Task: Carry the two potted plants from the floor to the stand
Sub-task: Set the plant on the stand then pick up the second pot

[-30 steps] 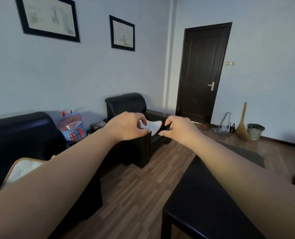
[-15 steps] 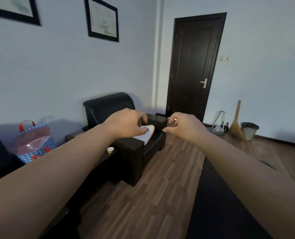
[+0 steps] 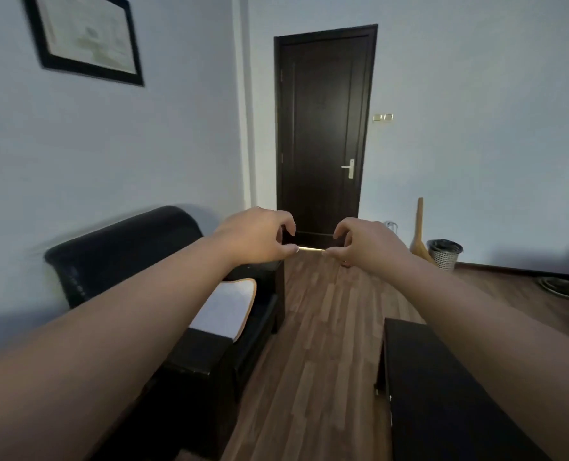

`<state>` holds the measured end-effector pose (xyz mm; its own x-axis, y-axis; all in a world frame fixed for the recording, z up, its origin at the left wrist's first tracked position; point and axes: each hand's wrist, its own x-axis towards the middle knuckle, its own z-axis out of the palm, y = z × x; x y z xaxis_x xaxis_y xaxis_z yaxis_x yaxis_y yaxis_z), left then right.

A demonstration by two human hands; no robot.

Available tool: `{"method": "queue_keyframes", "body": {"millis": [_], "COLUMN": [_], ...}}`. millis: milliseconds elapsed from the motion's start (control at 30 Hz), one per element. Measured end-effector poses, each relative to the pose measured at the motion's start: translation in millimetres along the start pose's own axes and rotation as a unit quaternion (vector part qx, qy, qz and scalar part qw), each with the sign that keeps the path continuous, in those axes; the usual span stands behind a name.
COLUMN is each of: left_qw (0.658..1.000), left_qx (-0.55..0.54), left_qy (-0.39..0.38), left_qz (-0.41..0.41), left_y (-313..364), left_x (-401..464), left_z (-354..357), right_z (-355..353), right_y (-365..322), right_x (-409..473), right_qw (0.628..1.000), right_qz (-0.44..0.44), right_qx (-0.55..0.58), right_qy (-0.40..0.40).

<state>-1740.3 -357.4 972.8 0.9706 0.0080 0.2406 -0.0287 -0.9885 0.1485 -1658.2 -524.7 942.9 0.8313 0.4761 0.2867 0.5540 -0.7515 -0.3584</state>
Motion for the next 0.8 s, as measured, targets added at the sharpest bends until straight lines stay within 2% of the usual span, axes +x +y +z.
{"method": "queue_keyframes", "body": {"millis": [467,800], "left_qw": [0.995,0.988], "left_qx": [-0.036,-0.026], "left_qy": [-0.007,-0.013], "left_qz": [0.096,0.150], "left_y": [-88,-132], "left_x": [343,578], "left_z": [98,122], "right_z": [43,60], "right_y": [131,209], "right_x": [281,486], "right_qw": [0.992,0.986], "right_qz": [0.110,0.146], "right_qx": [-0.043,-0.043], "right_qy": [0.044,0.066]}}
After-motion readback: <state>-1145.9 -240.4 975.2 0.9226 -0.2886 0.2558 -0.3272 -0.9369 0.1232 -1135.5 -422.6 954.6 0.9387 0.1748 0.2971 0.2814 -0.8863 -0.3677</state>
